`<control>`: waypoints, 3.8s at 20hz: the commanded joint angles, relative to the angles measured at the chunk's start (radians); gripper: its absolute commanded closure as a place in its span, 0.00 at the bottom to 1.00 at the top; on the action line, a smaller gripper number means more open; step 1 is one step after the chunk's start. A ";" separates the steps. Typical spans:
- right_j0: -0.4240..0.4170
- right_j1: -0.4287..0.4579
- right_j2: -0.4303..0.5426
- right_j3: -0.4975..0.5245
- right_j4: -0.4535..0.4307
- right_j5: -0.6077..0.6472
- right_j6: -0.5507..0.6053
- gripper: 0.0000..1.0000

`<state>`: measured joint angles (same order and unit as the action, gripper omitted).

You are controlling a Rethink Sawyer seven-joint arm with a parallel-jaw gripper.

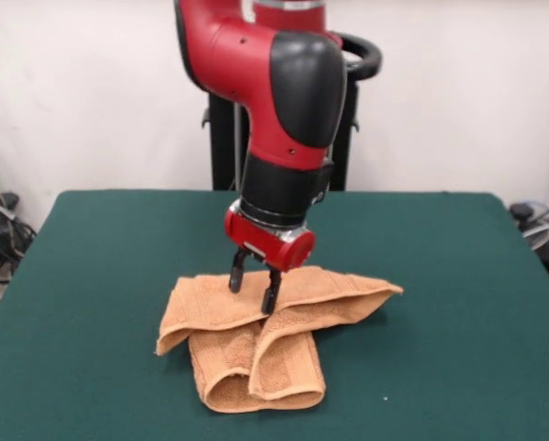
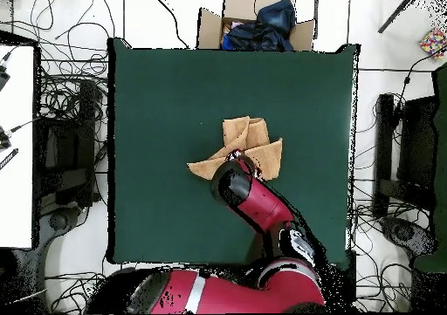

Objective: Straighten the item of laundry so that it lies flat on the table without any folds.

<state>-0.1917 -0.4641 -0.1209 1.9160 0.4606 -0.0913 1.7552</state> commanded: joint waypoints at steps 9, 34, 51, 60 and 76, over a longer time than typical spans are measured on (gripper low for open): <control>-0.061 0.025 0.181 -0.021 0.001 -0.080 0.278 0.00; 0.094 0.135 -0.019 -0.092 0.149 0.025 0.196 0.00; 0.158 0.135 -0.136 -0.121 0.148 0.236 0.207 0.00; 0.162 0.138 -0.149 -0.132 0.138 0.328 0.209 0.00; 0.193 0.137 -0.199 -0.130 0.141 0.475 0.270 0.00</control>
<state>-0.0302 -0.3556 -0.2848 1.8270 0.5749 0.1735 1.7552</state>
